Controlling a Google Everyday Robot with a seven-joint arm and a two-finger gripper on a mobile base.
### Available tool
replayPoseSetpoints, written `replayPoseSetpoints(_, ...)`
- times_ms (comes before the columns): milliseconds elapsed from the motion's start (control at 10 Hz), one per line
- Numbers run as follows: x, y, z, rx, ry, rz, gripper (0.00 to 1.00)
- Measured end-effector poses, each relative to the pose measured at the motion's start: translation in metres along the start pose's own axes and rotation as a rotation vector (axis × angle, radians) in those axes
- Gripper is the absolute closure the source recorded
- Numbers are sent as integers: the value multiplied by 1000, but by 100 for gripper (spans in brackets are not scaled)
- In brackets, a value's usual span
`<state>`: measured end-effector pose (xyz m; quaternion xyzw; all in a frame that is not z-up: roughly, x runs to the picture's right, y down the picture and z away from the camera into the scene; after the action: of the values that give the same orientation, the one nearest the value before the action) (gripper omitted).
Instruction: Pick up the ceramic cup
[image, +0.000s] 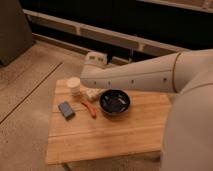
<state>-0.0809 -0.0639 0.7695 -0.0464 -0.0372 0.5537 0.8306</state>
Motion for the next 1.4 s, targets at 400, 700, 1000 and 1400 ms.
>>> replayPoseSetpoints(400,-46,21,35,-151,-83,49,35)
replayPoseSetpoints(700,-38,22,65,-197,-62,69,35)
replayPoseSetpoints(1000,-27,23,84,-211,-37,44,35)
replayPoseSetpoints(1400,-23,19,90,-217,-28,74,35)
